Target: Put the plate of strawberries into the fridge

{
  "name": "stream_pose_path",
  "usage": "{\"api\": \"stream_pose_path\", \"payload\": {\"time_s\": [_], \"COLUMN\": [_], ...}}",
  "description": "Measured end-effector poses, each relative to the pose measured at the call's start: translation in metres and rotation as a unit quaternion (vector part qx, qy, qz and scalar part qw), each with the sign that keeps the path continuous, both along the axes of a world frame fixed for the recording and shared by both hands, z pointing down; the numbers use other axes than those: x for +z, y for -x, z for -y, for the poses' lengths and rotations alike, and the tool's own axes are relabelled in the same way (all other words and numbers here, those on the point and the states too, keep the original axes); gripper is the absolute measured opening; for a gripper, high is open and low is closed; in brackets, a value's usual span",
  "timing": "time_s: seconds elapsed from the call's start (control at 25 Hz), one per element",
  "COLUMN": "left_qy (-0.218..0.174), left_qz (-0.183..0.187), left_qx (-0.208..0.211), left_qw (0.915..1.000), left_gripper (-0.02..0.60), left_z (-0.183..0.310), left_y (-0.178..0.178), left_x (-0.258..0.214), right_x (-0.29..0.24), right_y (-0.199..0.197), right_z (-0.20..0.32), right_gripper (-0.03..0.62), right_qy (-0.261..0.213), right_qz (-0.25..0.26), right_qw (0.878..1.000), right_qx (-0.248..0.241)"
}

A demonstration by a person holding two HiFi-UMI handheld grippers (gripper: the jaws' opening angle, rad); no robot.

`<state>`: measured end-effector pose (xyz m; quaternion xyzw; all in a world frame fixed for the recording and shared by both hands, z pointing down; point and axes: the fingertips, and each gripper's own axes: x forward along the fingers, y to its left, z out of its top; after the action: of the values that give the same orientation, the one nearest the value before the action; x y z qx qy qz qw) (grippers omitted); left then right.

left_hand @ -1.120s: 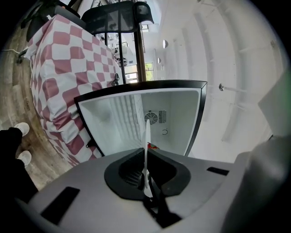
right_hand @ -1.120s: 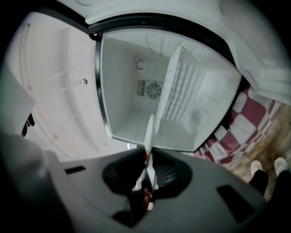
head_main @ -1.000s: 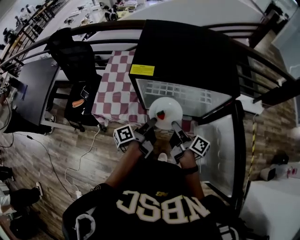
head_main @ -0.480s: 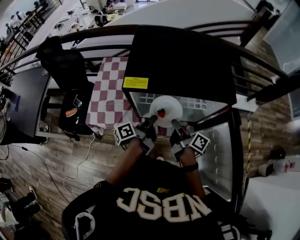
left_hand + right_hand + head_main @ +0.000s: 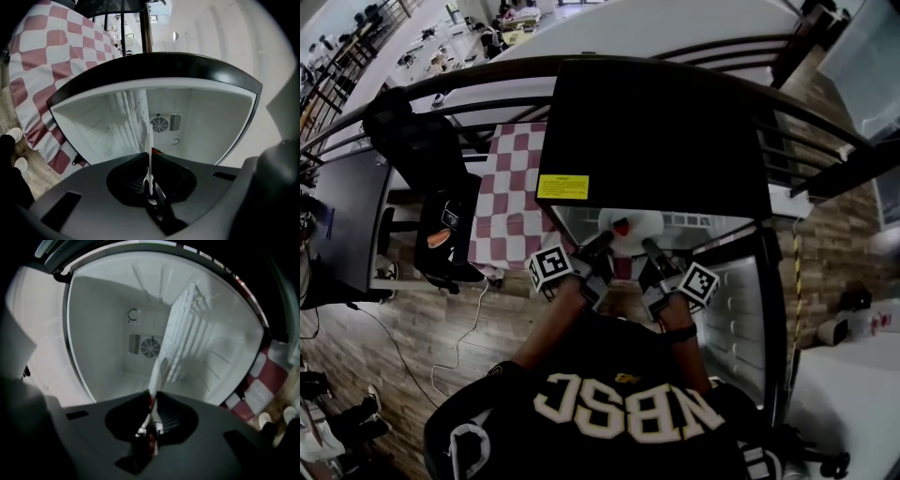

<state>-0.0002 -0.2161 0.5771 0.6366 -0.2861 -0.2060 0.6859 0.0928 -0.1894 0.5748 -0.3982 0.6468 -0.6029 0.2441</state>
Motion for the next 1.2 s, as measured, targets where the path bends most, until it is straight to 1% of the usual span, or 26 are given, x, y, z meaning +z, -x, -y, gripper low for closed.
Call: {"api": "stream_pose_path", "payload": {"time_s": [0.2, 0.52, 0.68, 1.0, 1.2], "left_qy": [0.010, 0.014, 0.012, 0.013, 0.010], "left_qz": [-0.002, -0.001, 0.000, -0.008, -0.005], "left_qx": [0.003, 0.000, -0.001, -0.004, -0.003], "left_qw": [0.9999, 0.9999, 0.9999, 0.9999, 0.9999], "left_gripper": [0.029, 0.029, 0.029, 0.029, 0.029], "left_z": [0.008, 0.018, 0.022, 0.027, 0.029], "left_y": [-0.001, 0.001, 0.003, 0.001, 0.002], "left_x": [0.006, 0.009, 0.013, 0.007, 0.008], "right_x": [0.008, 0.009, 0.009, 0.009, 0.009], "right_y": [-0.001, 0.001, 0.003, 0.003, 0.003], "right_z": [0.008, 0.019, 0.023, 0.031, 0.032], "right_gripper": [0.043, 0.043, 0.043, 0.043, 0.043], "right_qy": [0.012, 0.017, 0.014, 0.007, 0.007], "right_qz": [0.001, 0.001, 0.004, 0.000, 0.007], "right_qw": [1.000, 1.000, 1.000, 1.000, 1.000], "right_qx": [0.004, 0.003, 0.003, -0.001, 0.001]}}
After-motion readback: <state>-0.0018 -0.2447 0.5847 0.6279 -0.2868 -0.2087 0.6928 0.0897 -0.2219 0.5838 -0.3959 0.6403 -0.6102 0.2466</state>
